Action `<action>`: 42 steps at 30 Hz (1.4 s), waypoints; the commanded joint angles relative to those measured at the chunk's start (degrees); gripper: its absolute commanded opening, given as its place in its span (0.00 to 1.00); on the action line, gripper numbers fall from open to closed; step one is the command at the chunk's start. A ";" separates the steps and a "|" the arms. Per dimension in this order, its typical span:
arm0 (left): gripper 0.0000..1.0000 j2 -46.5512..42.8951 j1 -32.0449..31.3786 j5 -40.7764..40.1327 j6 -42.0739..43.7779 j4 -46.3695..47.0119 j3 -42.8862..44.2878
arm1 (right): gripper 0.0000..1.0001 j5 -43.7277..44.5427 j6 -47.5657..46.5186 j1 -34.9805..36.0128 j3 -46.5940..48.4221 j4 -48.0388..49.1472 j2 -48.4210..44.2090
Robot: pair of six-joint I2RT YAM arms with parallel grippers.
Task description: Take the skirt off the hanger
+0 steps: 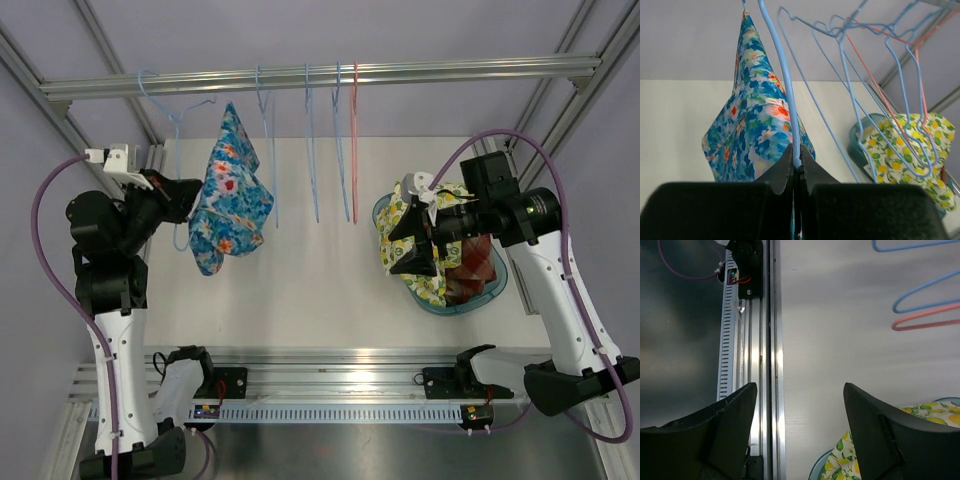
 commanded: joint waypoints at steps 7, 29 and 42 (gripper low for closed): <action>0.00 -8.58 -6.87 -3.49 -1.42 -6.60 -4.83 | 0.78 8.41 1.47 16.49 5.58 6.29 4.11; 0.00 -21.34 -7.31 -9.57 -17.33 -26.12 -3.61 | 0.80 43.75 27.82 52.64 10.96 42.05 24.59; 0.00 -22.31 -7.31 -4.82 -24.01 -23.57 -2.29 | 0.74 42.70 39.96 54.83 4.71 52.43 26.35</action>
